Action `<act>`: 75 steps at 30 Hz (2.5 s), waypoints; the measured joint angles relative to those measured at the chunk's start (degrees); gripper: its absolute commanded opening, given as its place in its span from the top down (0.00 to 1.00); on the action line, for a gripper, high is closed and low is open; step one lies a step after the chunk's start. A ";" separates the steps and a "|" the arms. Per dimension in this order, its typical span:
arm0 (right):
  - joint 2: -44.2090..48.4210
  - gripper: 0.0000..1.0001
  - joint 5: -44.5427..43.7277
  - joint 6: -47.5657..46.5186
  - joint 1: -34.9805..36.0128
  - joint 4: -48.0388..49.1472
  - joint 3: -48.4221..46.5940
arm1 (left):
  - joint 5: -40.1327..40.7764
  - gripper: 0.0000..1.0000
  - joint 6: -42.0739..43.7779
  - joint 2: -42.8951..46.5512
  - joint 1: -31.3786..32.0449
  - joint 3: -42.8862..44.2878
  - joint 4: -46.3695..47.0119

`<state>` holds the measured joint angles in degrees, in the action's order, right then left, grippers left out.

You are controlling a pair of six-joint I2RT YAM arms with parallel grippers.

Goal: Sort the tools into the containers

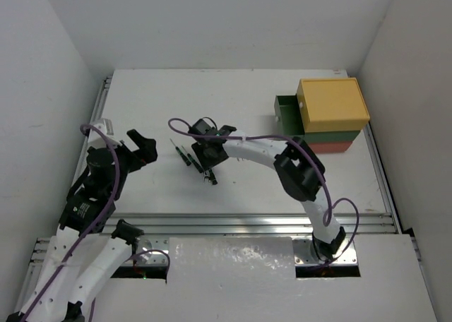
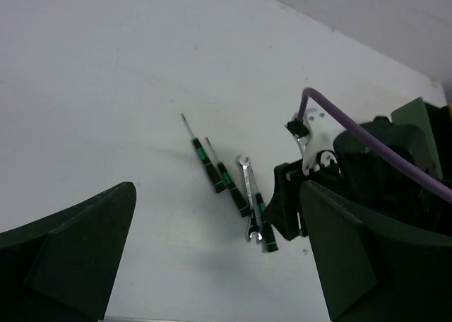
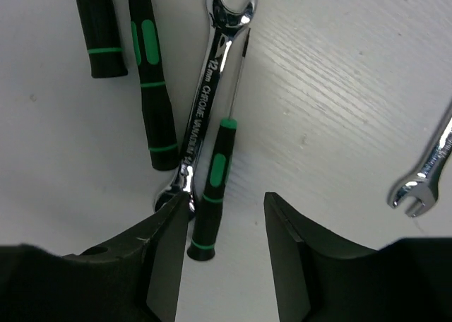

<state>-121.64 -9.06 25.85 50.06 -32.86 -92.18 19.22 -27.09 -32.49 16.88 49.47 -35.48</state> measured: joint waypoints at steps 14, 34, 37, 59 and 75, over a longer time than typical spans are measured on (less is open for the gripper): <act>-7.26 1.00 -1.18 0.02 0.92 -3.39 -4.37 | -2.67 0.00 3.28 4.37 0.00 -2.97 -0.11; 21.40 1.00 -11.30 -10.36 -23.61 -15.76 -11.04 | -4.57 0.01 0.72 -24.24 0.00 -0.33 -0.42; 18.38 0.98 -12.41 -12.66 -29.35 -17.35 -14.12 | -3.80 0.01 -1.62 -27.39 0.00 -0.37 -1.31; 23.23 0.47 -4.04 -13.03 -31.50 -20.46 -9.27 | -1.38 0.20 0.13 -50.77 -8.41 9.46 -3.89; 40.57 0.47 4.79 -11.89 -20.17 -15.63 5.77 | -11.10 0.61 1.44 -68.17 -10.99 9.57 -1.42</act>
<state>-81.08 -4.27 13.96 29.89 -48.49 -86.41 8.12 -25.65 -100.66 5.89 59.05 -36.91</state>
